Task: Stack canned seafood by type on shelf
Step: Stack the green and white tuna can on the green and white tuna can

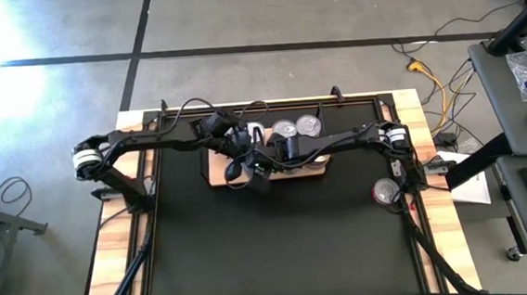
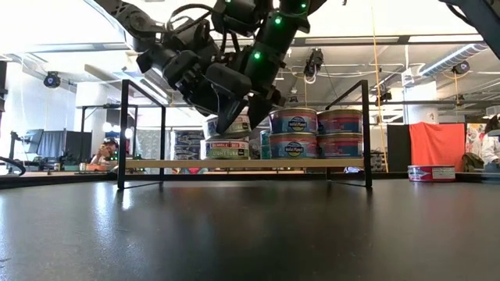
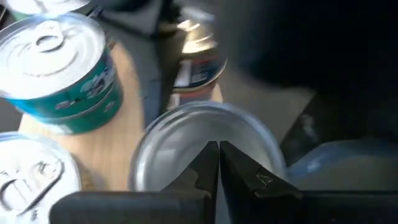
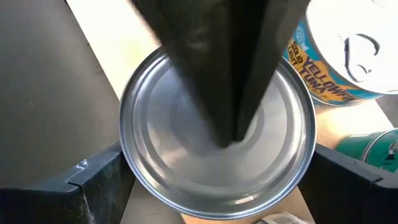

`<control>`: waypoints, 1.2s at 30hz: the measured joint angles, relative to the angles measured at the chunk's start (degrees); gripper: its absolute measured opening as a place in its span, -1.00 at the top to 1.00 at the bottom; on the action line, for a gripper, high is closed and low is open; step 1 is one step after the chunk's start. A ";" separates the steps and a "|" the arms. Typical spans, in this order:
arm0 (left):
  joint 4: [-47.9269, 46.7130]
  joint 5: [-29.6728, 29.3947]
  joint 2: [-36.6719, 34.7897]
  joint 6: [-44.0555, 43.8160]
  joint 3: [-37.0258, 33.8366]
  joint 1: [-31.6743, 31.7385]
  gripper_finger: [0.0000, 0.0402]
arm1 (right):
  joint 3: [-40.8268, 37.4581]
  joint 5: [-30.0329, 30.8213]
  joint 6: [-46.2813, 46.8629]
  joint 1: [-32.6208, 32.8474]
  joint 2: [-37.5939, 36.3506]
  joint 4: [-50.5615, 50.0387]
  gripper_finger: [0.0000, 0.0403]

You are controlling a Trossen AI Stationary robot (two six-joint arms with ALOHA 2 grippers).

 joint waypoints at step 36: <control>-1.40 -5.64 -2.87 -0.68 -0.04 -1.84 1.00 | -0.09 -3.95 -5.86 -0.19 0.27 1.14 -0.84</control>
